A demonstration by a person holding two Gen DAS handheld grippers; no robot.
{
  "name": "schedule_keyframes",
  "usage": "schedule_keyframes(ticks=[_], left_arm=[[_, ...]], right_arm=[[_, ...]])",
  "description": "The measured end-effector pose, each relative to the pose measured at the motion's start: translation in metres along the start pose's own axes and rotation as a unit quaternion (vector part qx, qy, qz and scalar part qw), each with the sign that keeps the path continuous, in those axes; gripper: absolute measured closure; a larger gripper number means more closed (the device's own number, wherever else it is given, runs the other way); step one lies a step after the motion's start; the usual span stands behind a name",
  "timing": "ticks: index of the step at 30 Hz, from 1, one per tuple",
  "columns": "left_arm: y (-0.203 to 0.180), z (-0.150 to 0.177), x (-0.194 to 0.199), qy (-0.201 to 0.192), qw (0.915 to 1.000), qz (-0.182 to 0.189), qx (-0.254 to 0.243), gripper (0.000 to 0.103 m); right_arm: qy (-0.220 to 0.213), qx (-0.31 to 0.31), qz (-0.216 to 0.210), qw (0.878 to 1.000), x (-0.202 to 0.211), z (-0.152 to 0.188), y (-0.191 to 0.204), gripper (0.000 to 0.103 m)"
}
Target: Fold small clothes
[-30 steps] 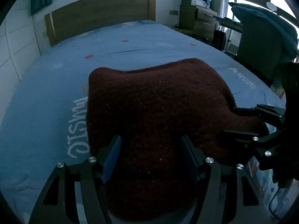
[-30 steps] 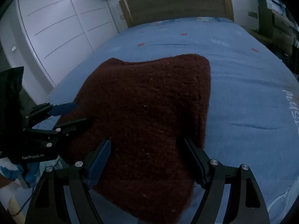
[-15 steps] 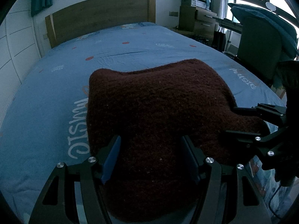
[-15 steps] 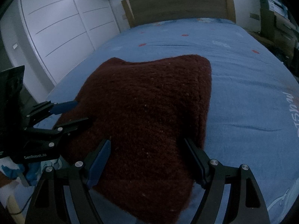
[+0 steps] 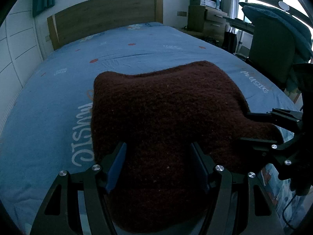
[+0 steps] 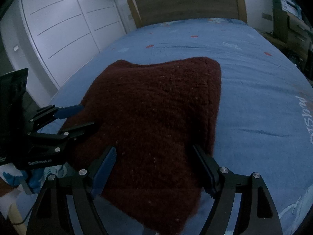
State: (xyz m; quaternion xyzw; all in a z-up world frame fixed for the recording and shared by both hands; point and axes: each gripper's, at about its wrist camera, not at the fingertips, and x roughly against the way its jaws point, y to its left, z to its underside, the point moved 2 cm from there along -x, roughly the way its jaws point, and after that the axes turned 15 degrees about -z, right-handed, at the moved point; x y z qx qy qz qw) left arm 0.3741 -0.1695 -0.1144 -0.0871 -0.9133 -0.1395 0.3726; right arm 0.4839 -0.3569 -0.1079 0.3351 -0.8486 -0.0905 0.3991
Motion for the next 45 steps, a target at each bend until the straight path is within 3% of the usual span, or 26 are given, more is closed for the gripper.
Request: schedule_keyframes(ticks=[7, 10, 13, 20, 24, 28, 38, 42, 45], left_arm=[[0.004, -0.003, -0.001, 0.007, 1.0000, 0.001, -0.001, 0.042], [0.012, -0.005, 0.003, 0.015, 0.9997, 0.018, 0.012, 0.038], [0.029, -0.007, 0.010, 0.020, 0.9987, 0.030, 0.035, 0.036], [0.086, -0.009, 0.022, 0.037, 0.9953, 0.017, 0.088, 0.033], [0.106, -0.008, 0.020, 0.055, 0.9913, 0.033, 0.115, 0.031], [0.113, -0.009, 0.009, 0.082, 0.9824, 0.072, 0.151, 0.026], [0.111, -0.008, -0.023, 0.132, 0.9596, 0.146, 0.201, 0.021], [0.114, -0.006, -0.031, 0.144, 0.9454, 0.185, 0.226, 0.019], [0.119, -0.002, -0.037, 0.154, 0.9284, 0.225, 0.252, 0.018]], right_arm=[[0.003, -0.003, 0.001, 1.000, 0.004, 0.003, 0.004, 0.023], [0.009, -0.003, 0.005, 1.000, 0.006, 0.003, 0.008, 0.023], [0.013, -0.015, 0.006, 1.000, 0.013, 0.003, 0.012, 0.023], [-0.003, -0.030, 0.013, 0.999, 0.040, -0.009, 0.024, 0.023], [-0.006, -0.025, 0.033, 0.999, 0.049, -0.015, 0.027, 0.022], [-0.005, -0.046, 0.038, 0.998, 0.046, -0.019, 0.020, 0.021], [0.019, -0.181, -0.017, 0.983, 0.014, -0.007, -0.031, 0.014], [0.028, -0.233, -0.059, 0.970, 0.001, 0.007, -0.049, 0.005], [0.028, -0.241, -0.085, 0.966, -0.003, 0.013, -0.052, 0.004]])
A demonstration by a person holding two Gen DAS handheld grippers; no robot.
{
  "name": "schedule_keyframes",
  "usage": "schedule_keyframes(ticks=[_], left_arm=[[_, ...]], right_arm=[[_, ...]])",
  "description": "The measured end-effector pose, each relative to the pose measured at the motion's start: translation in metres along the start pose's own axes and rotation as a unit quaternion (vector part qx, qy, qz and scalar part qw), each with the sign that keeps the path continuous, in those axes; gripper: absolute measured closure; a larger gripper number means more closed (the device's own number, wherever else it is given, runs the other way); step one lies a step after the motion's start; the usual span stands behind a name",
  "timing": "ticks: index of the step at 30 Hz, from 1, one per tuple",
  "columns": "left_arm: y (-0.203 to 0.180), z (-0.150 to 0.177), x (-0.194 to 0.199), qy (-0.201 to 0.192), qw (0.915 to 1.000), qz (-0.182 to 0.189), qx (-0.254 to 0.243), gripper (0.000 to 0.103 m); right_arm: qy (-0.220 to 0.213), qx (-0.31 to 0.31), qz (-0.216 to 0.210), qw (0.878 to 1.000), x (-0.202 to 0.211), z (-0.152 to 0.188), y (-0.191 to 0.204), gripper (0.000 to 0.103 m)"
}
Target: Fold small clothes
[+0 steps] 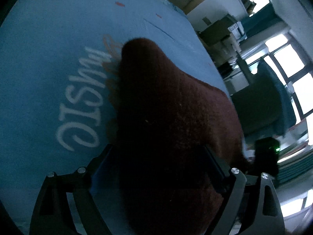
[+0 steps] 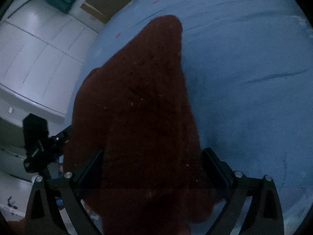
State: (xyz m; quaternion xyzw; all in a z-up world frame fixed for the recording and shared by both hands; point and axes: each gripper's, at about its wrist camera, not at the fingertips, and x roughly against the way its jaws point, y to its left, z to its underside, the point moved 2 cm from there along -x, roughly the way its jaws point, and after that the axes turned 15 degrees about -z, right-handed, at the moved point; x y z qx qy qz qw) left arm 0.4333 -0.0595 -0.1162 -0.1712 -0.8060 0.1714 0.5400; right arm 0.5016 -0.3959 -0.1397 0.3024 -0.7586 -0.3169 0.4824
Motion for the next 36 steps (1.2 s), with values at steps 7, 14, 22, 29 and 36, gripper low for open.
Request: schedule_keyframes(ticks=[7, 14, 22, 29, 36], left_arm=[[0.013, -0.011, -0.003, 0.020, 0.9961, 0.077, 0.038, 0.025], [0.038, -0.027, 0.023, 0.010, 0.9919, 0.115, 0.052, 0.051], [0.082, -0.067, 0.100, -0.057, 0.9928, 0.092, 0.052, 0.051], [0.139, -0.063, 0.106, -0.042, 0.9958, 0.025, 0.078, 0.045], [0.169, -0.038, 0.117, -0.030, 0.9975, -0.032, 0.056, 0.028]], right_arm=[[0.011, 0.000, -0.049, 0.999, 0.003, 0.002, -0.008, 0.015], [-0.006, -0.025, -0.109, 0.994, 0.004, 0.008, -0.003, 0.044], [-0.018, 0.040, -0.143, 0.989, -0.019, -0.004, 0.068, 0.048], [0.010, 0.060, -0.139, 0.988, -0.079, -0.014, 0.103, 0.046], [0.026, 0.005, -0.094, 0.995, -0.094, 0.005, 0.067, 0.030]])
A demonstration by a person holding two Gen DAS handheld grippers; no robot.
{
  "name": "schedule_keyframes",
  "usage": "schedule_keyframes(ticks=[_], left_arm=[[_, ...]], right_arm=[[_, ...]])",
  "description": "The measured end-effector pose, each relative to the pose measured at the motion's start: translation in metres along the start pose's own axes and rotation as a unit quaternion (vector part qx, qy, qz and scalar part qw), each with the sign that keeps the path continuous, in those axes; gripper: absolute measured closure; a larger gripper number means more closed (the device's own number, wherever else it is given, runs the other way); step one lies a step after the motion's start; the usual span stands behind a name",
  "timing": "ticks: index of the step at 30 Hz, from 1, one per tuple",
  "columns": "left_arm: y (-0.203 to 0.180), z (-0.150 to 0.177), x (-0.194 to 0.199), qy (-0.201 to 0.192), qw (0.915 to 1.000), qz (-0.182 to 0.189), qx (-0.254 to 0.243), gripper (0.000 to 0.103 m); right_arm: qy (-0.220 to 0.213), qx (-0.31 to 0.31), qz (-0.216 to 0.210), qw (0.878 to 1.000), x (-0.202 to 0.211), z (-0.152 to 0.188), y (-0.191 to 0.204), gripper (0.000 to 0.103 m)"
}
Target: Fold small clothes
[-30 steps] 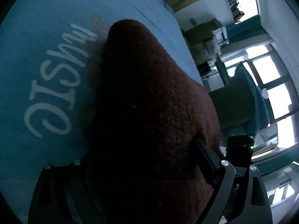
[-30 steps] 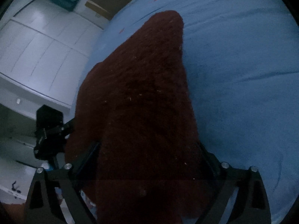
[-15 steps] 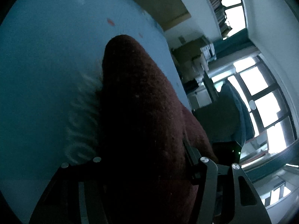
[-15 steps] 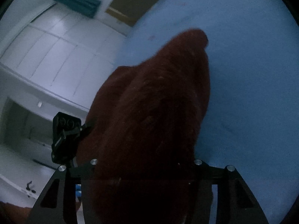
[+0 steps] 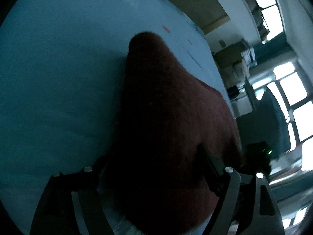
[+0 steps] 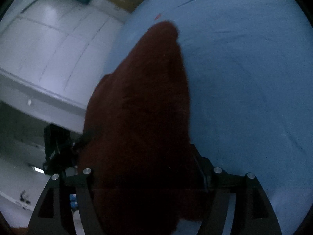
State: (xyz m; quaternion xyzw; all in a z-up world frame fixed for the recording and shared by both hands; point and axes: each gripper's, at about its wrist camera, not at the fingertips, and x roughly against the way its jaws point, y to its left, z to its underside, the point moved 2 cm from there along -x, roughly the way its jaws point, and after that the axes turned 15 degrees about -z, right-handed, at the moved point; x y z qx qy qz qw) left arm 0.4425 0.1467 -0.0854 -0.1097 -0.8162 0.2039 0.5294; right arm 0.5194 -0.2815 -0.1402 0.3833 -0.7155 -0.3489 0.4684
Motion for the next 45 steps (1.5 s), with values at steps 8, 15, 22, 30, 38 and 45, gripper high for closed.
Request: schedule_keyframes(ticks=[8, 15, 22, 30, 38, 45], left_arm=[[-0.017, 0.049, 0.041, -0.043, 0.9938, -0.091, -0.048, 0.027], [-0.061, 0.112, 0.081, -0.098, 0.9828, -0.145, -0.058, 0.027], [-0.103, 0.193, 0.106, -0.154, 0.9629, -0.209, -0.074, 0.026], [-0.137, 0.254, 0.116, -0.196, 0.9433, -0.258, -0.074, 0.005], [-0.140, 0.288, 0.142, -0.231, 0.9359, -0.254, -0.081, 0.003], [-0.135, 0.310, 0.167, -0.264, 0.9222, -0.268, -0.090, 0.003]], right_arm=[[-0.029, -0.006, 0.061, 0.998, 0.046, 0.030, 0.001, 0.025], [-0.052, 0.073, 0.167, 0.982, 0.087, 0.047, 0.049, 0.025], [-0.107, 0.174, 0.247, 0.947, 0.121, 0.092, 0.126, 0.024], [-0.160, 0.242, 0.285, 0.913, 0.131, 0.170, 0.198, 0.011], [-0.198, 0.276, 0.285, 0.897, 0.153, 0.230, 0.242, 0.001], [-0.221, 0.294, 0.290, 0.883, 0.171, 0.269, 0.270, 0.001]])
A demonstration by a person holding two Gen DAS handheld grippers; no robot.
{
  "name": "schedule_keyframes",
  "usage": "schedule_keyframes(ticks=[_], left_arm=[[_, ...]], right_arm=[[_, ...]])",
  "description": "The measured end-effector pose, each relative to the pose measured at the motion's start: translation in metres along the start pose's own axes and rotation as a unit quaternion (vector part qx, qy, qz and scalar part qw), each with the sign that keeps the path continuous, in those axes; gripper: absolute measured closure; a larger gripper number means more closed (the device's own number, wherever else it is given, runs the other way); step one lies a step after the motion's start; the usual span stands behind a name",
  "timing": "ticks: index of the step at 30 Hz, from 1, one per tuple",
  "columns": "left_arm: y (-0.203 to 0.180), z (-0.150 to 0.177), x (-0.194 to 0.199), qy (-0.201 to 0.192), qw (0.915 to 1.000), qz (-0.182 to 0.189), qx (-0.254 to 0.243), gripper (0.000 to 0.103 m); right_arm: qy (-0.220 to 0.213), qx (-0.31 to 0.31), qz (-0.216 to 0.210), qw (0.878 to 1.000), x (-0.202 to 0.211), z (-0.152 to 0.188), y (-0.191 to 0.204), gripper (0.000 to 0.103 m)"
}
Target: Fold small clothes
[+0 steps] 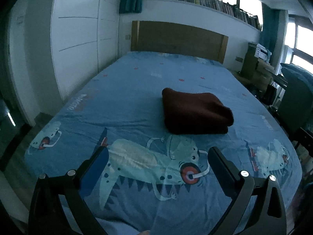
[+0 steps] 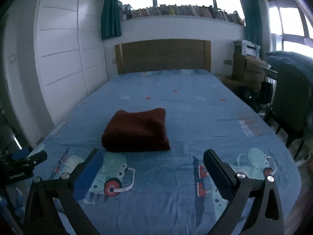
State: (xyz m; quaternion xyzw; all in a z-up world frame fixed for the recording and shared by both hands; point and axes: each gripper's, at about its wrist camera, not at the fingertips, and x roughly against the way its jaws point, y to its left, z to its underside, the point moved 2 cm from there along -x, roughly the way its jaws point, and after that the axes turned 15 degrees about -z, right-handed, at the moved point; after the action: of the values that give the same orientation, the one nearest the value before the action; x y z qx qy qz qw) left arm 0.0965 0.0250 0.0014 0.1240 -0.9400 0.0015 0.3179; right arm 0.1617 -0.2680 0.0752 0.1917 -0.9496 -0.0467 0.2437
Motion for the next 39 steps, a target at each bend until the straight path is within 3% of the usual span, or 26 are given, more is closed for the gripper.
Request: schedule_keyframes(ticks=[6, 20, 39], left_arm=[[-0.001, 0.008, 0.014, -0.018, 0.9997, -0.012, -0.006, 0.002], [-0.023, 0.008, 0.013, -0.030, 0.9995, 0.006, 0.010, 0.002], [-0.045, 0.008, 0.013, -0.035, 0.9993, 0.010, -0.004, 0.002]], right_arm=[[-0.020, 0.001, 0.003, 1.000, 0.026, 0.004, 0.011, 0.001], [-0.057, 0.005, 0.023, 0.998, 0.049, 0.004, 0.015, 0.001], [-0.050, -0.010, 0.044, 0.998, 0.051, 0.015, 0.000, 0.001]])
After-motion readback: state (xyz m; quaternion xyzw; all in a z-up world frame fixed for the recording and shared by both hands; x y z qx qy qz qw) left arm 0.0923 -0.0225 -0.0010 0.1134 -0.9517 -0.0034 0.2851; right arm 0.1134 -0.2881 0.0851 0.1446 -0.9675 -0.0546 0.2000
